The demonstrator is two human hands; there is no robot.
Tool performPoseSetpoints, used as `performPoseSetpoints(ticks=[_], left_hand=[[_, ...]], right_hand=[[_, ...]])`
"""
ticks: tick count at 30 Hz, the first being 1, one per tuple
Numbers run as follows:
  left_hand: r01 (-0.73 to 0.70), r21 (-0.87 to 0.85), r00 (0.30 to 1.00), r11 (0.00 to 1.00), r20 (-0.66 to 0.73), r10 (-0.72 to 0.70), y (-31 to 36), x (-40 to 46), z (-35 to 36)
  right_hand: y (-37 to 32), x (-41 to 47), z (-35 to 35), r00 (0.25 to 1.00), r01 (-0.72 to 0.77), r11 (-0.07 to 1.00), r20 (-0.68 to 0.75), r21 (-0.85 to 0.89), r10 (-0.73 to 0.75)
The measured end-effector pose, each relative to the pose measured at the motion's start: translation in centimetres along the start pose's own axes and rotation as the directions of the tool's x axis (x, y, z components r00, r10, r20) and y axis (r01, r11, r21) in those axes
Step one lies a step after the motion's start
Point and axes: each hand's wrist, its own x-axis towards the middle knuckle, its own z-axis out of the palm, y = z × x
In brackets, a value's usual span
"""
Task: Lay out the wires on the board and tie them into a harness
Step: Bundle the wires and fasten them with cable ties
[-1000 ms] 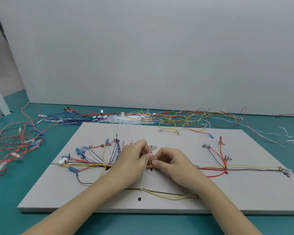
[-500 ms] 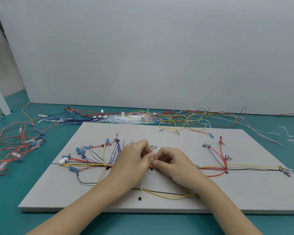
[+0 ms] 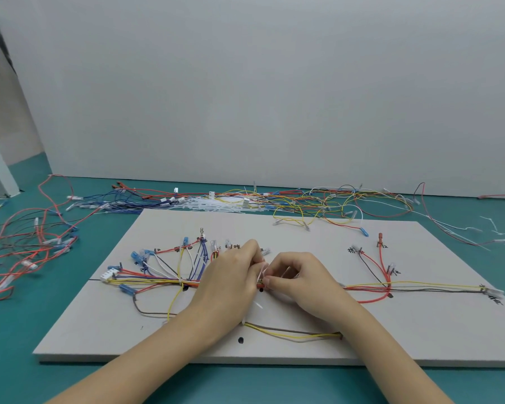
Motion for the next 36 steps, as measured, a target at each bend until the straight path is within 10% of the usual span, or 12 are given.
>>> performPoseSetpoints(ticks=[36], left_hand=[[0.179,-0.251,0.982,0.951,0.099,-0.159,-1.5,1.4,0.2]], right_hand=[[-0.5,0.0,0.1,0.998,-0.06,0.998,-0.018,0.005,0.06]])
